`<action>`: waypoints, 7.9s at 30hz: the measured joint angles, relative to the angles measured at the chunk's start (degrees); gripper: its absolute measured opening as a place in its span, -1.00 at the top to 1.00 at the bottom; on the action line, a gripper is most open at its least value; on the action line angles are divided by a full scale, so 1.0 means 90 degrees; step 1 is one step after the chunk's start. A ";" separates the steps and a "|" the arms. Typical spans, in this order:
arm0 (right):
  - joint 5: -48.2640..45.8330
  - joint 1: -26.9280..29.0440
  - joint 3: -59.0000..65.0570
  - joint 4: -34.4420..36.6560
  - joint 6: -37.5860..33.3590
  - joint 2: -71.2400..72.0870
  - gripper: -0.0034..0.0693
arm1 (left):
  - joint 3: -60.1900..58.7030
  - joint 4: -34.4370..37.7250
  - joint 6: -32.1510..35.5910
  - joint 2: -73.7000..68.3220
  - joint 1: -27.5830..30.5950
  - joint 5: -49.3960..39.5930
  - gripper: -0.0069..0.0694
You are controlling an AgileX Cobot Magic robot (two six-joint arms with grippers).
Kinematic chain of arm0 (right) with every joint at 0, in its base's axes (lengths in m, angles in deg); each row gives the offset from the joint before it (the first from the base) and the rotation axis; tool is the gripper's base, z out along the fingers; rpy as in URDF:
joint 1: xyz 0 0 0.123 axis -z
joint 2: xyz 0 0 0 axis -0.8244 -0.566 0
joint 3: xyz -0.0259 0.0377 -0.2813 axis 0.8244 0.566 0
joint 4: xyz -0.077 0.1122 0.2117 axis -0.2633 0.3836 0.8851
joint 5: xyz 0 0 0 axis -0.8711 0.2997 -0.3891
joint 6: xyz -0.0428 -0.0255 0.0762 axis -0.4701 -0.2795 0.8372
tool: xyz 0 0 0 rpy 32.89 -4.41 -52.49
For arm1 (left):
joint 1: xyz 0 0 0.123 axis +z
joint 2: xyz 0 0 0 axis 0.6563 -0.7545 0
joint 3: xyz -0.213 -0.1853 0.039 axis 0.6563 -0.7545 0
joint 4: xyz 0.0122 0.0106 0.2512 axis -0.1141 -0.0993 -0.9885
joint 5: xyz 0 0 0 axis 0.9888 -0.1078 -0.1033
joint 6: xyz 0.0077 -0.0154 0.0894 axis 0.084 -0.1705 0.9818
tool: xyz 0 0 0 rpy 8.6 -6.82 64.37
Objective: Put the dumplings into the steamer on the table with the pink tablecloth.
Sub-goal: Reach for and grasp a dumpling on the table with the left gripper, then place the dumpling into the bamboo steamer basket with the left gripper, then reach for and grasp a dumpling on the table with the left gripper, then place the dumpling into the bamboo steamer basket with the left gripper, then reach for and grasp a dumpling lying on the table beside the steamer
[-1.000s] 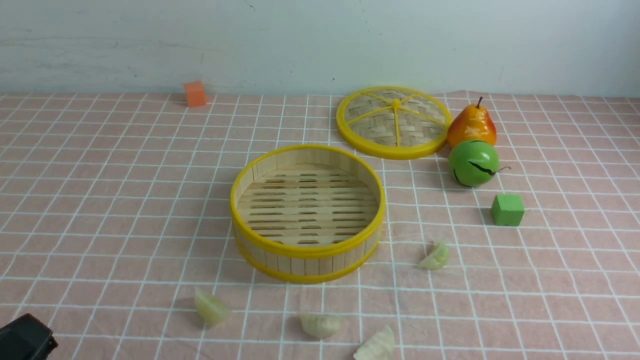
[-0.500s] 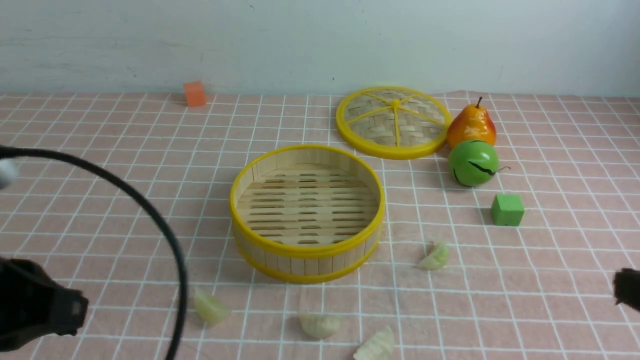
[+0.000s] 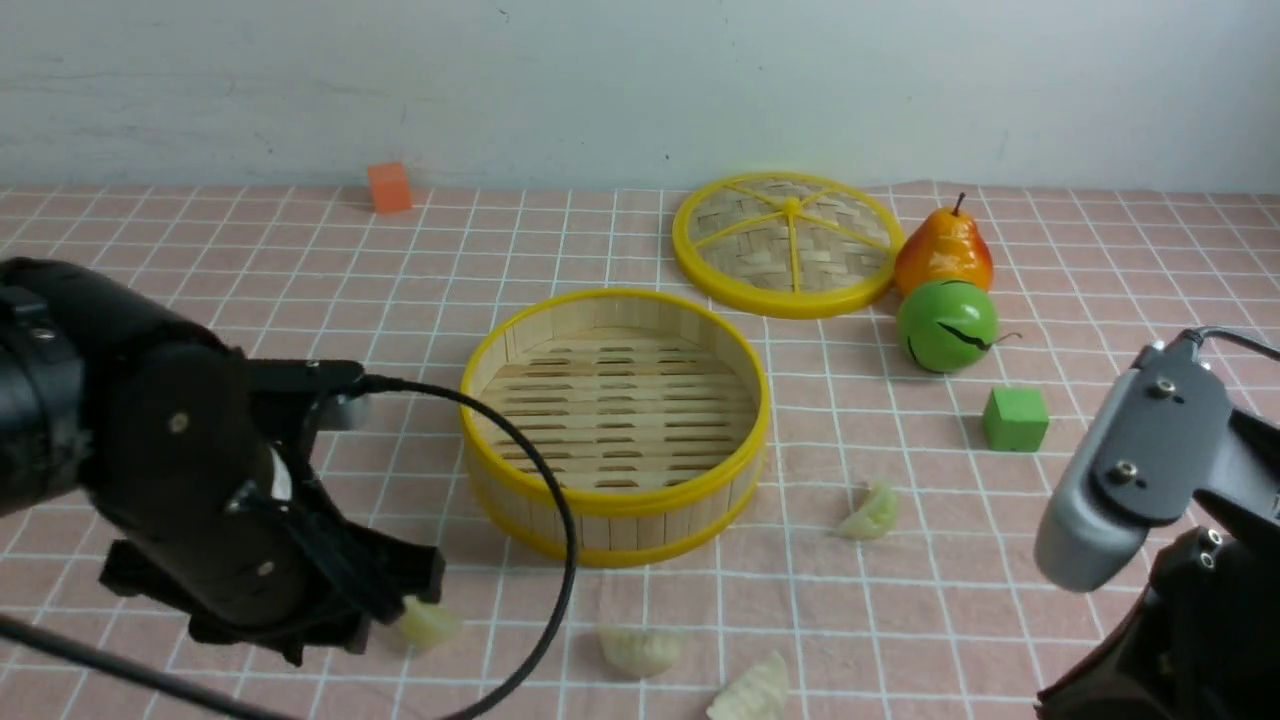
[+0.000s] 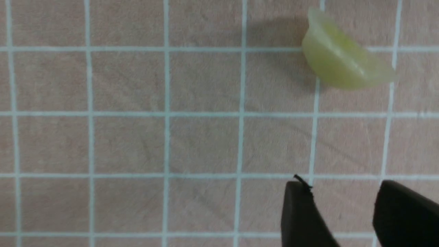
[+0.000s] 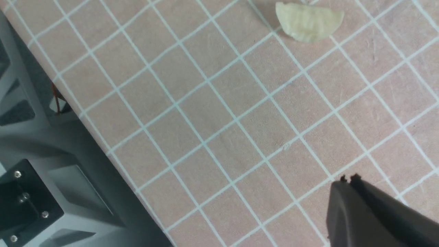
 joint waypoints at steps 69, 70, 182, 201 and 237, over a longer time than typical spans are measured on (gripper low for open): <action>-0.0095 -0.0067 0.0000 -0.0091 0.0129 -0.0012 0.75 | 0.7661 0.1213 0.1907 -0.5184 -0.0040 -0.1605 -0.38; -0.0095 -0.0067 0.0000 -0.0100 0.0129 -0.0012 0.75 | 0.7675 0.1213 0.1958 -0.5014 -0.0040 -0.1782 -0.39; -0.0791 -0.0067 -0.1439 -0.1665 0.2246 0.1146 0.55 | 0.6155 0.0931 0.2700 -0.3037 -0.1700 -0.2684 -0.11; -0.0847 -0.0700 -0.1854 -0.0776 0.1499 -0.1394 0.94 | 0.1596 0.0596 0.2499 0.2011 -0.1693 -0.2572 0.86; 0.0826 -0.1288 -0.2781 -0.1466 0.5422 -0.5812 -0.44 | -0.0389 0.0596 0.2364 0.3590 -0.1693 -0.1823 0.86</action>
